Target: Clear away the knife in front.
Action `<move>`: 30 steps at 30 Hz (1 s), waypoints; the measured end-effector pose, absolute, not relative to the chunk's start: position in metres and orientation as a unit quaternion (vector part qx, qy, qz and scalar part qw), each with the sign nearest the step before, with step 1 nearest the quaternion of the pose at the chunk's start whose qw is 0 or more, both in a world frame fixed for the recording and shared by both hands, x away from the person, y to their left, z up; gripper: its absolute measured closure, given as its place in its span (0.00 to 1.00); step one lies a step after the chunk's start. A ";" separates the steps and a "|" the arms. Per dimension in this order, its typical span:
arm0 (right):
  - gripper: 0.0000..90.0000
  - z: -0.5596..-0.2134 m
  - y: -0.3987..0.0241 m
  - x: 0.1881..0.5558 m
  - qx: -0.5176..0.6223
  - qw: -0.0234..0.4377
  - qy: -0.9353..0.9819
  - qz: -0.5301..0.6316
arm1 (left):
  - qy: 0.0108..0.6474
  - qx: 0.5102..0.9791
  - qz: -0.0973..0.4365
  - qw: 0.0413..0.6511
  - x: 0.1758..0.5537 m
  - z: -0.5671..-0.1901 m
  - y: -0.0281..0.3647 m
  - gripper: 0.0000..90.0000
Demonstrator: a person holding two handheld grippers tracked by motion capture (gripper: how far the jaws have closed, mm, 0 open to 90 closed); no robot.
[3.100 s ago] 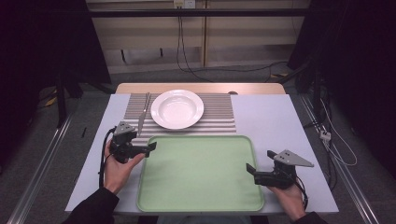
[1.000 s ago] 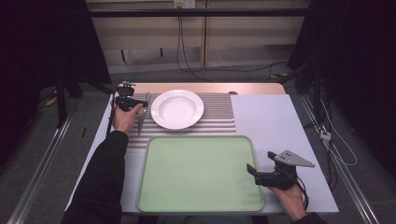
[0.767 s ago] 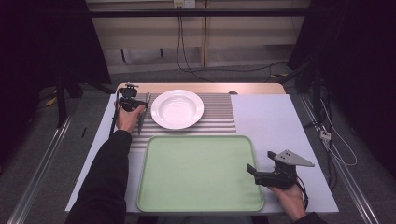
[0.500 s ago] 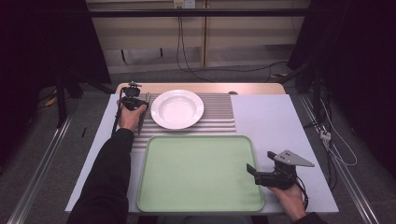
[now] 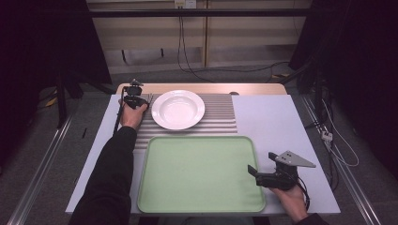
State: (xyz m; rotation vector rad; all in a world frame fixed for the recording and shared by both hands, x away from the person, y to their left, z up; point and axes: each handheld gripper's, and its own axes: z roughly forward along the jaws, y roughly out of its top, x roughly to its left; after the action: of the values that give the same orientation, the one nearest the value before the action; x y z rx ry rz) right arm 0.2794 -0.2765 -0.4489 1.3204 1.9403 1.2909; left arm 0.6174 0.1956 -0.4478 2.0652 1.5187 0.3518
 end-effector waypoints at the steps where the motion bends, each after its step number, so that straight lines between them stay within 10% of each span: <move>1: 0.03 -0.449 -0.276 0.279 0.479 0.230 0.705 0.469 | 0.561 0.771 0.133 0.271 0.617 -0.448 0.195 0.89; 30: 0.03 -0.449 -0.276 0.279 0.480 0.232 0.706 0.467 | 0.548 0.788 0.118 0.253 0.604 -0.445 0.202 0.89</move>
State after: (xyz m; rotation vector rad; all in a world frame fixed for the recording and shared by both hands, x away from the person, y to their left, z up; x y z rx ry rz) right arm 0.2791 -0.2759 -0.4489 1.3191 1.9397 1.2822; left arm 0.6044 0.2019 -0.4446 2.1430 1.4900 0.3197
